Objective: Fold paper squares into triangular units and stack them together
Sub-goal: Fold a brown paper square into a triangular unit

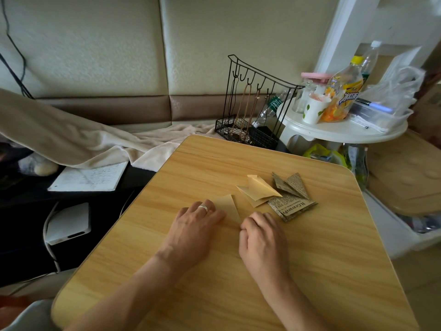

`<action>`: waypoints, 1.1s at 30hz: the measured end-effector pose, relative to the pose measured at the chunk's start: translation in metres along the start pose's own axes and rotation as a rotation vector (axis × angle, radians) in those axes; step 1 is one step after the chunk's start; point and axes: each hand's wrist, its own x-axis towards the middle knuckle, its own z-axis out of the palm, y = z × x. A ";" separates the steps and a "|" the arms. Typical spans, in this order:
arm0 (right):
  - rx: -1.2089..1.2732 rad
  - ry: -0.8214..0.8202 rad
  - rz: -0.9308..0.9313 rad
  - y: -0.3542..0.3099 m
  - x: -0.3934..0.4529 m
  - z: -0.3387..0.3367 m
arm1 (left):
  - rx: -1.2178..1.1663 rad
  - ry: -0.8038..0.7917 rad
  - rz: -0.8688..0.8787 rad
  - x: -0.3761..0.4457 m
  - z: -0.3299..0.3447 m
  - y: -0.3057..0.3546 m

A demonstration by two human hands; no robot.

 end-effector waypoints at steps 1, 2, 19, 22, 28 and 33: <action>0.009 -0.007 -0.002 0.000 0.000 0.000 | 0.011 -0.008 0.009 0.000 0.001 0.000; 0.014 -0.016 -0.003 0.000 0.000 -0.001 | 0.018 -0.013 0.020 0.000 0.002 -0.001; 0.095 -0.125 -0.085 0.000 0.003 -0.001 | 0.001 -0.045 0.015 -0.007 0.002 -0.003; 0.103 -0.142 -0.091 -0.001 0.003 -0.002 | 0.031 -0.056 0.016 -0.003 0.002 -0.002; 0.126 -0.152 -0.088 0.001 0.003 -0.003 | 0.084 -0.027 -0.040 0.008 0.005 0.002; 0.130 -0.152 -0.085 0.001 0.002 -0.002 | 0.157 -0.057 -0.123 0.018 0.012 0.010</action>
